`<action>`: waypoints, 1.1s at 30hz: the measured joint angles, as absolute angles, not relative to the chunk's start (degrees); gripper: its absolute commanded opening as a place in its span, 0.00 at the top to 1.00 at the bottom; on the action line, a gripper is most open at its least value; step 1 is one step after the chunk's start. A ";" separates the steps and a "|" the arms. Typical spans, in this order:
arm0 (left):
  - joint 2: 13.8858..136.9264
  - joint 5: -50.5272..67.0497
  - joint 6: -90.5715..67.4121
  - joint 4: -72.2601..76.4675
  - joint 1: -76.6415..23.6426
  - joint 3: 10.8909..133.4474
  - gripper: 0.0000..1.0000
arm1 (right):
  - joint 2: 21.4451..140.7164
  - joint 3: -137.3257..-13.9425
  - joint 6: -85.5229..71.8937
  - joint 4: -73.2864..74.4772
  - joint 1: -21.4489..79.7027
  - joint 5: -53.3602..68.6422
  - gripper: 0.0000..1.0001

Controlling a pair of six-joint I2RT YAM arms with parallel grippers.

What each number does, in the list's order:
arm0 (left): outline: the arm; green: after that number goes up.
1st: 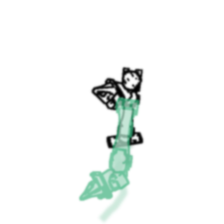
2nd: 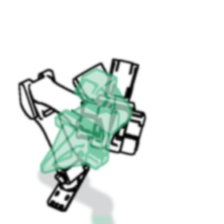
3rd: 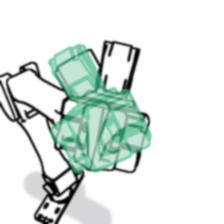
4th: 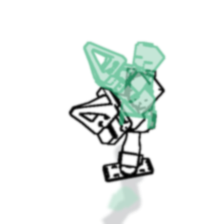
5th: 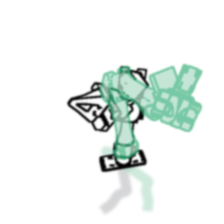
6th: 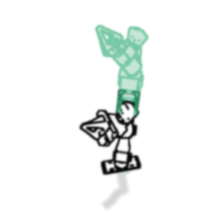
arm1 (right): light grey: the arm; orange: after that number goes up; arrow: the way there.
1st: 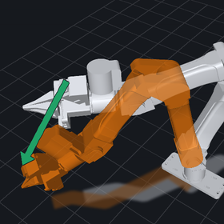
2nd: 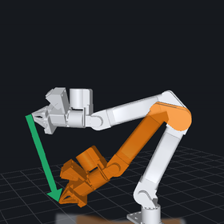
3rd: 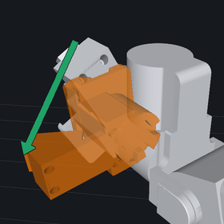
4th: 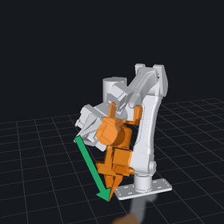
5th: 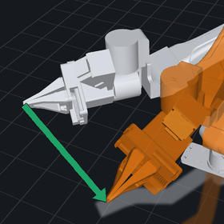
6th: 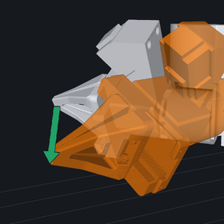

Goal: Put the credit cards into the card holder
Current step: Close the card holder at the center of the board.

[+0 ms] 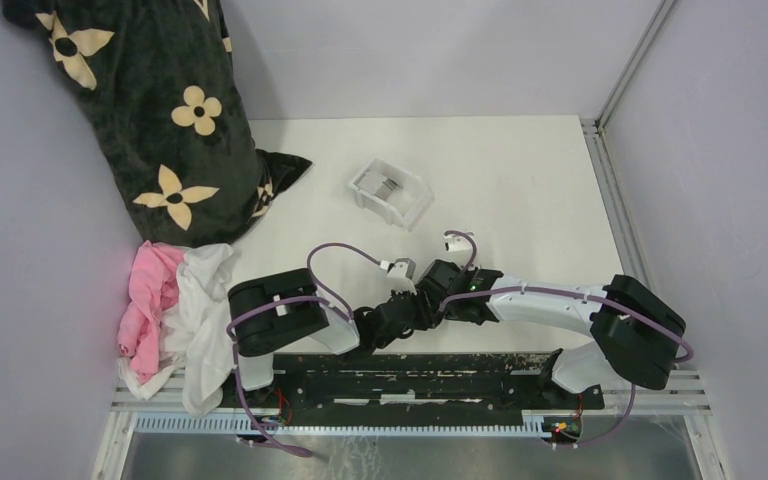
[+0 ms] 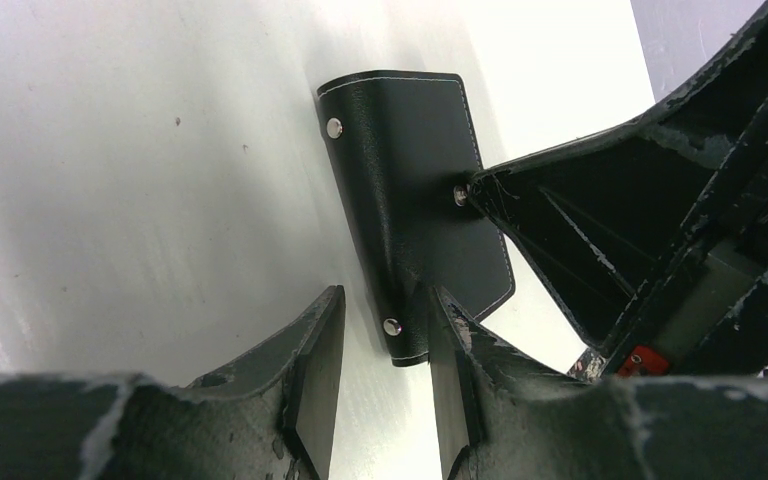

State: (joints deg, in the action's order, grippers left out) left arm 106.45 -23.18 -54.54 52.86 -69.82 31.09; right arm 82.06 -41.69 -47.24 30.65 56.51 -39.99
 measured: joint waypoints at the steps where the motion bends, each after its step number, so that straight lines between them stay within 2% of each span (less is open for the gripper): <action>1: 106.56 -23.11 -54.54 52.88 -69.82 31.20 0.57 | 82.06 -41.69 -47.24 30.63 56.51 -39.90 0.96; 17: 107.55 -22.26 -54.52 52.97 -69.82 32.36 0.57 | 82.06 -41.65 -47.00 30.28 56.51 -39.18 0.98; 33: 108.40 -22.02 -54.52 52.97 -69.76 32.97 0.65 | 82.19 -41.65 -46.13 29.98 56.58 -39.00 0.99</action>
